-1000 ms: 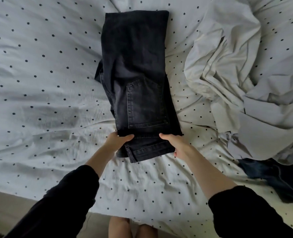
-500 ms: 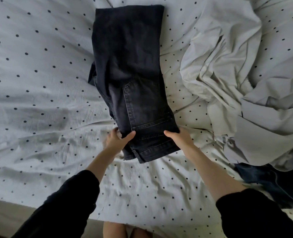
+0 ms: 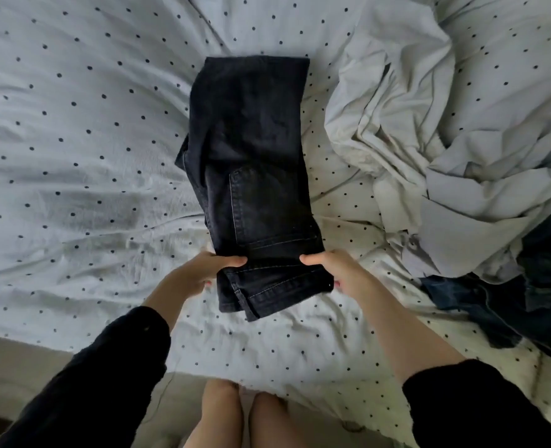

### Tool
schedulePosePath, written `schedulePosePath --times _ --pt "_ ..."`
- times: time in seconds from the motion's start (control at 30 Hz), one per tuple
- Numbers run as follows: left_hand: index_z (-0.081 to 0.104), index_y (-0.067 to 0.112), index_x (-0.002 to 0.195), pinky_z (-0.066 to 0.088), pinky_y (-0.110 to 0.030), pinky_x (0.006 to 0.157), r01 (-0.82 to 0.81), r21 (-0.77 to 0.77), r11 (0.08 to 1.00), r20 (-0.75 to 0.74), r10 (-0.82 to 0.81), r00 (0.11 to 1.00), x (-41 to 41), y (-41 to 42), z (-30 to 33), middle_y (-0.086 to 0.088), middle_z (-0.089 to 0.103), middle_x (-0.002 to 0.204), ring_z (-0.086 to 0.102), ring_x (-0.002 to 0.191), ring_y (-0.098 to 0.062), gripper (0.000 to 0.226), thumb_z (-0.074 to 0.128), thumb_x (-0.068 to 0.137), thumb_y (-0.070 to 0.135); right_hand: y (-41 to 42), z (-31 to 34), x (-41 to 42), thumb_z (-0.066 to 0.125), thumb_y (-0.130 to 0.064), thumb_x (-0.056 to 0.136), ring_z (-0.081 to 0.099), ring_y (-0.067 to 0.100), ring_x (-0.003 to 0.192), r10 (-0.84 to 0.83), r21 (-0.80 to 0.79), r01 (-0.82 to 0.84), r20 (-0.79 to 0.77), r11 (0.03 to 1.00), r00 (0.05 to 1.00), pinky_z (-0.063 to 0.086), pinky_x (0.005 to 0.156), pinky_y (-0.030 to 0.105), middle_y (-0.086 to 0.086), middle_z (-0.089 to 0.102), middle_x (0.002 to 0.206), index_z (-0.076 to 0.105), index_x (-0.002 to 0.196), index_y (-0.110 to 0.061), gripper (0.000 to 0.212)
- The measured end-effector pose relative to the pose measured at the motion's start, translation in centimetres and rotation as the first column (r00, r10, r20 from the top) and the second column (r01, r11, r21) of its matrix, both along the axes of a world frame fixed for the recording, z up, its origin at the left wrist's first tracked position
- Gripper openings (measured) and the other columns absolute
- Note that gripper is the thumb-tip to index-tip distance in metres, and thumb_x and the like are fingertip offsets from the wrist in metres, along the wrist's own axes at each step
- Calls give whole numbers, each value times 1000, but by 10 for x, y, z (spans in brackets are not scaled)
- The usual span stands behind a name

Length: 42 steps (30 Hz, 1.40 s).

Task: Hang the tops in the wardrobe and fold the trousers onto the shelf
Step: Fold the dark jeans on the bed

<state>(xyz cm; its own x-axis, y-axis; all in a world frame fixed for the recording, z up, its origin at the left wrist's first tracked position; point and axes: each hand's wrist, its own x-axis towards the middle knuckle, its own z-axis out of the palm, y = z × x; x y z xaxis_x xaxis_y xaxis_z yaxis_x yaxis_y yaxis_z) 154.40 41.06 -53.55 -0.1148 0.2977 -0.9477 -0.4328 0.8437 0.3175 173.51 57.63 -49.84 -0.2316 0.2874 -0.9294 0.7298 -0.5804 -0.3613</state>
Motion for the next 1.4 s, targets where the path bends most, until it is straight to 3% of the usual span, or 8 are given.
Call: schedulePosePath --times 0.13,0.23,0.37,0.67,0.8,0.97,1.13,1.4 --pt "55 4 119 43 -37 98 72 -105 992 38 -68 997 35 -41 37 -20 62 118 57 112 -27 94 91 45 47 -42 32 37 79 -24 75 62 16 97 65 -137 -43 160 990 985 49 96 32 1 64 97 60 97 -12 31" --pt "52 2 93 29 -24 53 90 -173 981 69 -79 995 58 -47 67 -5 40 46 37 48 -14 49 82 68 32 -58 45 55 80 -28 74 57 20 113 85 -150 -49 242 987 967 42 105 38 3 64 106 59 94 -14 33" --pt "41 2 134 39 -35 105 131 -108 986 99 -120 988 48 -36 90 -4 54 130 55 114 -21 92 81 65 47 -40 63 50 79 -36 72 60 20 105 96 -96 -76 218 992 971 45 98 33 3 64 115 59 112 -11 51" --pt "56 15 95 41 -27 69 -398 324 858 169 361 917 -61 37 119 -13 63 106 66 84 -19 19 50 91 32 60 88 -53 30 -67 90 53 21 117 -152 -49 145 -227 988 962 35 98 38 8 53 133 39 138 -22 66" --pt "30 21 142 45 -24 89 63 431 900 -330 92 939 -71 96 94 -6 42 140 44 115 -16 46 44 98 23 73 53 -91 30 -54 97 31 14 139 17 217 35 -232 975 973 26 109 42 -5 30 153 23 148 -27 58" --pt "-4 45 146 4 -54 113 807 -295 512 -709 -683 174 -69 99 35 7 -11 158 -7 146 -24 65 37 96 49 56 -3 -87 35 -36 101 11 14 145 526 532 -426 -43 732 850 17 116 33 -4 11 158 16 150 -28 53" --pt "-9 44 146 0 -56 113 788 -426 445 -694 -720 32 -85 101 7 7 -16 157 -9 145 -25 59 24 98 52 56 -46 -106 32 -48 98 -7 21 146 784 564 -768 310 303 538 8 116 52 -1 -8 159 4 149 -39 59" --pt "10 29 150 -2 -56 113 743 -564 361 -619 -780 -91 -84 116 -11 -7 2 159 -4 146 -29 56 25 99 46 38 -82 -117 30 -50 98 -4 27 146 766 529 -831 458 172 451 5 114 59 6 -8 159 6 150 -34 60"
